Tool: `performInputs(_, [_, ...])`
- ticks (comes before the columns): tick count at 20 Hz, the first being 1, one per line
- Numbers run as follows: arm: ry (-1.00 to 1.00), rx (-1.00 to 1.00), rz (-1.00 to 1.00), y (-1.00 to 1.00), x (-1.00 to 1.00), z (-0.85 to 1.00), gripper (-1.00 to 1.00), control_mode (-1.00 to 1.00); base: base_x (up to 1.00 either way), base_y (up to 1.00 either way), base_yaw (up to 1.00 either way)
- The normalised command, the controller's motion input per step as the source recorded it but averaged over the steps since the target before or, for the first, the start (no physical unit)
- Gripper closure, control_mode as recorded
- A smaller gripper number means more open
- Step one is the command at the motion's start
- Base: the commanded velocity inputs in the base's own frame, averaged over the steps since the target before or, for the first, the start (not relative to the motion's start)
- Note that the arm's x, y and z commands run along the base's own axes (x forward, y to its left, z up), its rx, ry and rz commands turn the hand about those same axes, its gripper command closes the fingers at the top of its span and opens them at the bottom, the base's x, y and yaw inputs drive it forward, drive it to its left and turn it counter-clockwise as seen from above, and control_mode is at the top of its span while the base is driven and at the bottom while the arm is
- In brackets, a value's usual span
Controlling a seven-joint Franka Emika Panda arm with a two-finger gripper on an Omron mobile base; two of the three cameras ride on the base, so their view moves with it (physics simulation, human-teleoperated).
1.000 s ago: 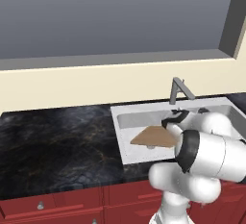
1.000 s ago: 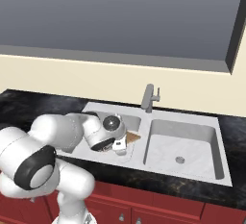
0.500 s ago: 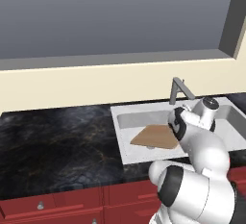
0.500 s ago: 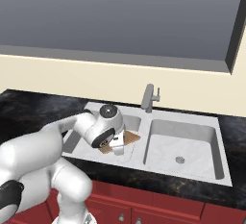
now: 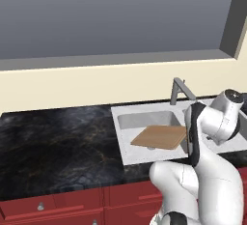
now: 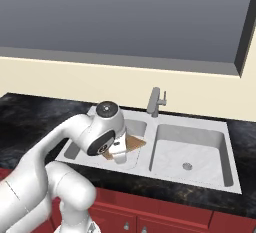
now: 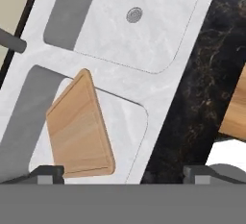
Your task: Move the cutting board and knife to the sink. Then move spray from the cabinet to the counter.
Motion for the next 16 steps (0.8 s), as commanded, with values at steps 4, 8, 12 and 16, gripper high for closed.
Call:
performInputs(4, [-0.01,0.0,0.33,0.1,-0.52,0.65,-1.0,-1.0,0.0,0.0,0.0])
performInputs(8, [0.0,0.0,0.44,0.05,-0.41,0.56,-1.0,-1.0,0.0,0.0,0.0])
performInputs(12, [-0.03,-0.01,0.42,0.0,-0.49,0.55,-1.0,-1.0,0.0,0.0,0.0])
performInputs(16, [-0.05,-0.1,0.23,0.01,-0.3,0.65,-1.0,-1.0,0.0,0.0,0.0])
